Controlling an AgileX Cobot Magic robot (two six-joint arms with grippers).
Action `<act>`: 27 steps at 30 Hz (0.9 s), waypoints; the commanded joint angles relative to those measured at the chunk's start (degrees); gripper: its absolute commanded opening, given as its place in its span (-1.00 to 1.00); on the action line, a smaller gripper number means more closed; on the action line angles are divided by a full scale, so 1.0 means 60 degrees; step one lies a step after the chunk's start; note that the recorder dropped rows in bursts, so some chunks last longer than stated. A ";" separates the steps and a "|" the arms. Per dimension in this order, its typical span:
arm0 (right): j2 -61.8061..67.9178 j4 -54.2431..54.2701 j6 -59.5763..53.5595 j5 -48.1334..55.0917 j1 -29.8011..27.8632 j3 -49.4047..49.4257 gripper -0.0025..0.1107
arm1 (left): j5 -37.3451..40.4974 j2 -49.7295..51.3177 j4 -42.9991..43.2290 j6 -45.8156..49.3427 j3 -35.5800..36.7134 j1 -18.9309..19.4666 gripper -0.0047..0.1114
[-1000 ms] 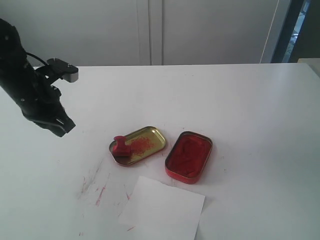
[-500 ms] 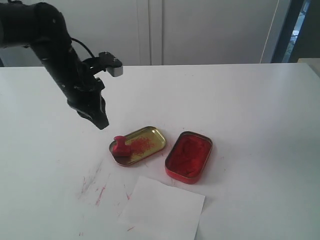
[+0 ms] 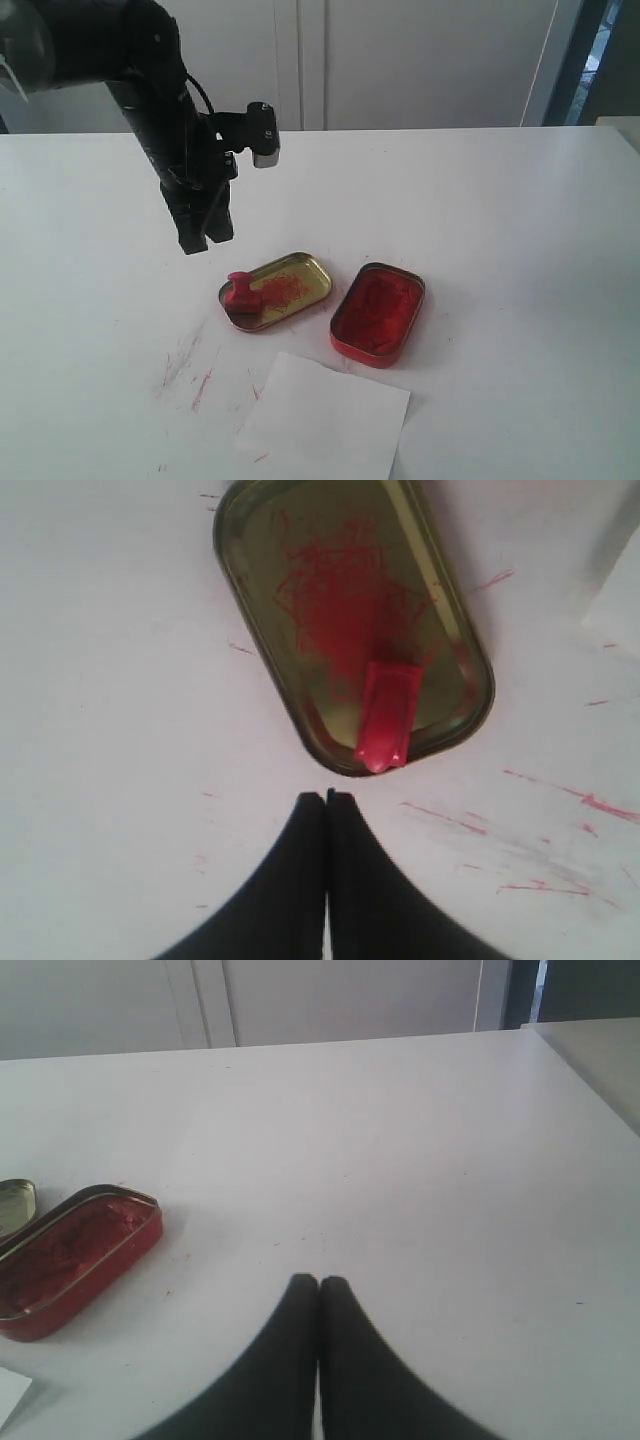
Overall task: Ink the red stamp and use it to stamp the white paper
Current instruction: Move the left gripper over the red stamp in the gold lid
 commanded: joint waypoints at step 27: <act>-0.0050 -0.0064 0.0009 -0.0065 -0.0034 0.0050 -0.96 | 0.0415 0.0472 0.0306 0.1357 -0.0040 -0.0665 -0.91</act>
